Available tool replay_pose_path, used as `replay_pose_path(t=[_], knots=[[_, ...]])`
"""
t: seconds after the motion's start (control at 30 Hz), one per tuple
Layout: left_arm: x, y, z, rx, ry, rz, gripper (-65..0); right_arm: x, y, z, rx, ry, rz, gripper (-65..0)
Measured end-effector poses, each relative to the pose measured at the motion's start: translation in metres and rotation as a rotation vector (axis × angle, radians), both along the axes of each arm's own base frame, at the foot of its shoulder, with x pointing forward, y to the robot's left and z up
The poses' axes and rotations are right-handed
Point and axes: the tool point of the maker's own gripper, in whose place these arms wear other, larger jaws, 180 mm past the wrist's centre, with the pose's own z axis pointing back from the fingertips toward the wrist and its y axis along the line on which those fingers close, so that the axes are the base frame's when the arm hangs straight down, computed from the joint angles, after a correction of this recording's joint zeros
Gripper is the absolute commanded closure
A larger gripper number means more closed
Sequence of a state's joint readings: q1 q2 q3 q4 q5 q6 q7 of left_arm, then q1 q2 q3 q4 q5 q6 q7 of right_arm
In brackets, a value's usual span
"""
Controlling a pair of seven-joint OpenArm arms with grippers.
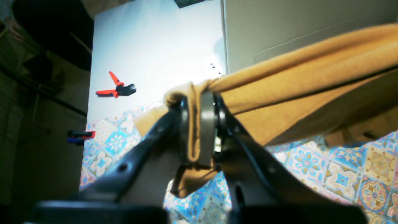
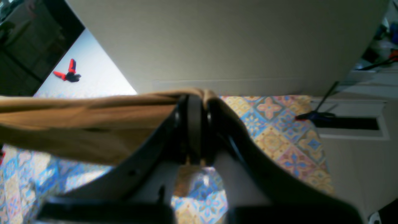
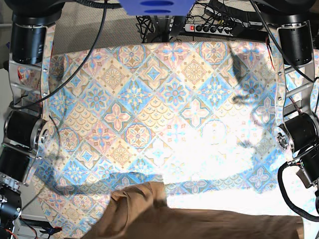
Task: Layout the t-shirt on the table in an organized manner, then fold the t-shirt properly
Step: 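Swing the raised shirt forward and lay it down with both grippers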
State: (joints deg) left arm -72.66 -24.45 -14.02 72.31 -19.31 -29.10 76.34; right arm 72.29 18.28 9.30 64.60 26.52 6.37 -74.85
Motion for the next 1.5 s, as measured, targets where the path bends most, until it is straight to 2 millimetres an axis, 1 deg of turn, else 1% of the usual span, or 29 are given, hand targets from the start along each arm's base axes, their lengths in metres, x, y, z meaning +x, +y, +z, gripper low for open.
replay_pose_path(t=[0.1, 0.2, 0.27, 0.37, 0.4, 0.53, 0.6, 0.63, 0.7, 0.73, 0.83, 0.87, 0.9, 0.93, 0.97, 1.03, 1.07, 1.1, 1.13, 1.2, 1.23, 1.3, 1.4, 1.5], knots=[[-0.002, 0.006, -0.003, 0.003, 0.005, 0.01, 0.0, 0.0, 0.002, 0.002, 0.002, -0.005, 0.003, 0.0], [-0.002, 0.011, -0.018, 0.004, 0.037, 0.024, 0.0, 0.0, 0.003, 0.002, 0.006, -0.006, 0.009, 0.0], [-0.001, 0.009, -0.024, 0.002, 0.051, 0.02, 0.0, 0.0, 0.003, 0.002, 0.006, -0.006, 0.009, 0.0], [0.0, 0.006, -0.024, -0.002, 0.041, 0.01, 0.0, 0.0, 0.001, 0.0, 0.001, -0.002, 0.003, 0.0], [0.0, 0.007, -0.027, -0.002, 0.047, 0.011, 0.0, 0.0, 0.001, 0.0, 0.001, -0.001, 0.003, 0.0], [0.0, 0.008, -0.05, 0.002, 0.097, 0.017, 0.0, 0.0, 0.002, 0.0, 0.004, -0.004, 0.006, 0.0], [0.0, 0.008, -0.055, 0.001, 0.11, 0.016, 0.0, 0.003, 0.001, -0.005, 0.013, 0.017, 0.006, 0.0], [0.002, 0.008, -0.055, -0.005, 0.106, 0.013, 0.0, 0.005, 0.0, -0.01, 0.021, 0.032, 0.004, 0.0], [0.011, 0.007, -0.056, -0.043, 0.094, -0.002, 0.0, 0.009, -0.002, -0.023, 0.037, 0.07, 0.0, 0.0], [0.017, 0.007, -0.064, -0.058, 0.111, -0.006, 0.0, 0.011, -0.003, -0.03, 0.043, 0.085, -0.003, 0.0], [0.029, -0.001, -0.105, -0.043, 0.213, -0.026, 0.0, 0.017, -0.005, -0.041, 0.064, 0.099, -0.012, 0.0], [0.032, -0.005, -0.115, -0.034, 0.231, -0.036, 0.0, 0.019, -0.006, -0.044, 0.072, 0.104, -0.015, 0.0], [0.034, -0.01, -0.121, -0.026, 0.235, -0.046, 0.0, 0.021, -0.007, -0.047, 0.08, 0.108, -0.019, 0.0], [0.035, -0.012, -0.122, -0.019, 0.234, -0.054, 0.0, 0.024, -0.009, -0.051, 0.091, 0.116, -0.023, 0.0], [0.036, -0.014, -0.12, -0.018, 0.227, -0.058, 0.0, 0.025, -0.011, -0.059, 0.099, 0.139, -0.028, 0.0], [0.04, -0.013, -0.111, -0.031, 0.204, -0.06, 0.0, 0.027, -0.014, -0.078, 0.111, 0.192, -0.039, 0.0], [0.041, -0.011, -0.11, -0.041, 0.204, -0.057, 0.0, 0.028, -0.014, -0.087, 0.118, 0.213, -0.041, 0.0], [0.043, -0.009, -0.112, -0.053, 0.217, -0.053, 0.0, 0.028, -0.014, -0.094, 0.124, 0.228, -0.042, 0.0], [0.045, -0.008, -0.118, -0.071, 0.227, -0.051, 0.0, 0.029, -0.013, -0.101, 0.123, 0.245, -0.04, 0.0], [0.05, -0.007, -0.135, -0.107, 0.253, -0.05, 0.0, 0.033, -0.011, -0.107, 0.078, 0.245, -0.046, 0.0], [0.052, -0.005, -0.145, -0.1, 0.277, -0.039, 0.0, 0.036, -0.008, -0.11, 0.052, 0.246, -0.045, 0.0], [0.056, 0.0, -0.155, -0.043, 0.319, -0.019, 0.0, 0.041, -0.003, -0.12, 0.022, 0.251, -0.041, 0.0], [0.067, -0.013, -0.161, -0.019, 0.31, -0.038, 0.0, 0.043, -0.002, -0.143, 0.012, 0.295, -0.048, 0.0], [0.068, -0.028, -0.185, -0.028, 0.35, -0.068, 0.0, 0.043, -0.013, -0.164, 0.031, 0.325, -0.081, 0.0]])
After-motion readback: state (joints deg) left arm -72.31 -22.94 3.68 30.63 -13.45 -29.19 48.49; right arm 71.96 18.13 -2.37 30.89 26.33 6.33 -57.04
